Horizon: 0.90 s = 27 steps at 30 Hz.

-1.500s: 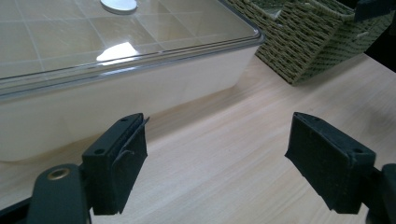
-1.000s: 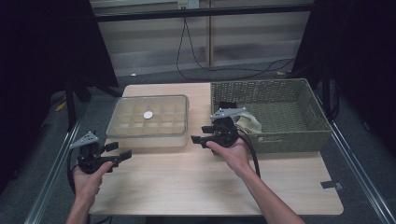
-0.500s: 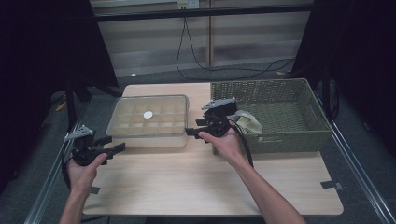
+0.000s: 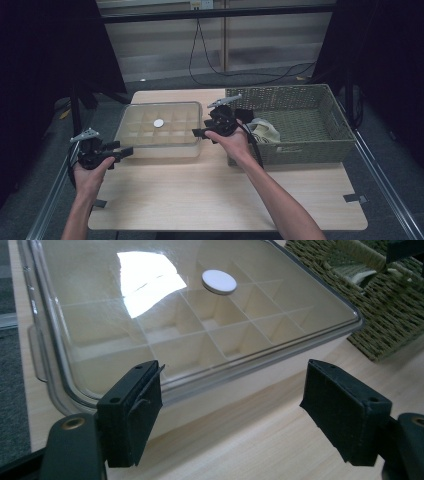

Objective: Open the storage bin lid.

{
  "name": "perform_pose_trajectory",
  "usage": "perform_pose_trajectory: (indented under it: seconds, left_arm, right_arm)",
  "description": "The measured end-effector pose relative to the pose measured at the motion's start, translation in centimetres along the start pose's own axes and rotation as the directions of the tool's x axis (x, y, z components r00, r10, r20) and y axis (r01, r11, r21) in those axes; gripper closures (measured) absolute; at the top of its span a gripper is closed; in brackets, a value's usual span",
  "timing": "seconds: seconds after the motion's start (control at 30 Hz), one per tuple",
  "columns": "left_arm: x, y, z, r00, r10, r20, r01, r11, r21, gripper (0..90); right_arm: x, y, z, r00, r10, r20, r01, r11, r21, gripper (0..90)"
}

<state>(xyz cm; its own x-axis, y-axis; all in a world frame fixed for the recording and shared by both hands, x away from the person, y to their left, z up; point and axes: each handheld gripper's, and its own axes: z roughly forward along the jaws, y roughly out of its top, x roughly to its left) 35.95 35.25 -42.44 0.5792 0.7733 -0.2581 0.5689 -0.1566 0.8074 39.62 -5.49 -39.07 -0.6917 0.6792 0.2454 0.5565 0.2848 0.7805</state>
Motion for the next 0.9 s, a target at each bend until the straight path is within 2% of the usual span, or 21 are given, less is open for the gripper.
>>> perform_pose_trajectory:
  seconds: [0.07,0.23,0.33,0.4,0.5,0.6,0.67,0.87,0.9]
  left_arm:
    - [0.2,0.2,0.0,1.0,-0.004,-0.002,0.004,1.0,-0.004,23.5]
    - [1.2,1.5,0.0,0.9996,0.003,-0.029,-0.003,0.9999,0.015,22.4]
    - [1.8,2.2,0.1,0.9996,0.003,-0.029,-0.002,0.9997,0.025,21.8]
    - [2.4,2.7,0.4,0.9993,-0.015,-0.034,0.016,0.9993,0.035,21.4]
    - [3.0,3.0,0.6,0.9992,-0.022,-0.034,0.024,0.9989,0.04,21.4]
    - [3.4,3.2,0.9,0.9983,-0.027,-0.053,0.03,0.9981,0.054,23.4]
    - [3.8,3.5,1.0,0.9981,-0.034,-0.051,0.037,0.9979,0.054,26.9]
    - [4.9,4.1,0.8,0.9966,-0.06,-0.056,0.063,0.9967,0.052,28.3]
    - [5.1,4.2,1.0,0.996,-0.066,-0.059,0.069,0.9963,0.051,29.0]
  right_arm:
    - [-0.5,0.4,0.2,0.9999,0.01,-0.004,-0.01,1.0,0.003,37.6]
    - [-1.3,1.2,0.4,0.9997,0.019,0.019,-0.019,1.0,0.006,37.2]
    - [-1.9,1.8,0.9,0.9992,0.019,0.034,-0.02,0.999,0.028,36.9]
    - [-2.6,2.1,1.5,0.9986,0.03,0.045,-0.032,0.998,0.045,36.7]
    - [-3.1,2.4,2.1,0.9976,0.037,0.059,-0.04,0.997,0.06,36.3]
    - [-3.3,2.7,2.8,0.9971,0.036,0.067,-0.041,0.996,0.076,36.1]
    - [-3.6,3.1,3.4,0.9964,0.037,0.076,-0.044,0.995,0.089,36.0]
    - [-4.2,3.7,4.4,0.9943,0.049,0.095,-0.06,0.991,0.119,36.1]
    - [-4.6,4.0,4.8,0.9924,0.068,0.102,-0.081,0.988,0.13,35.9]
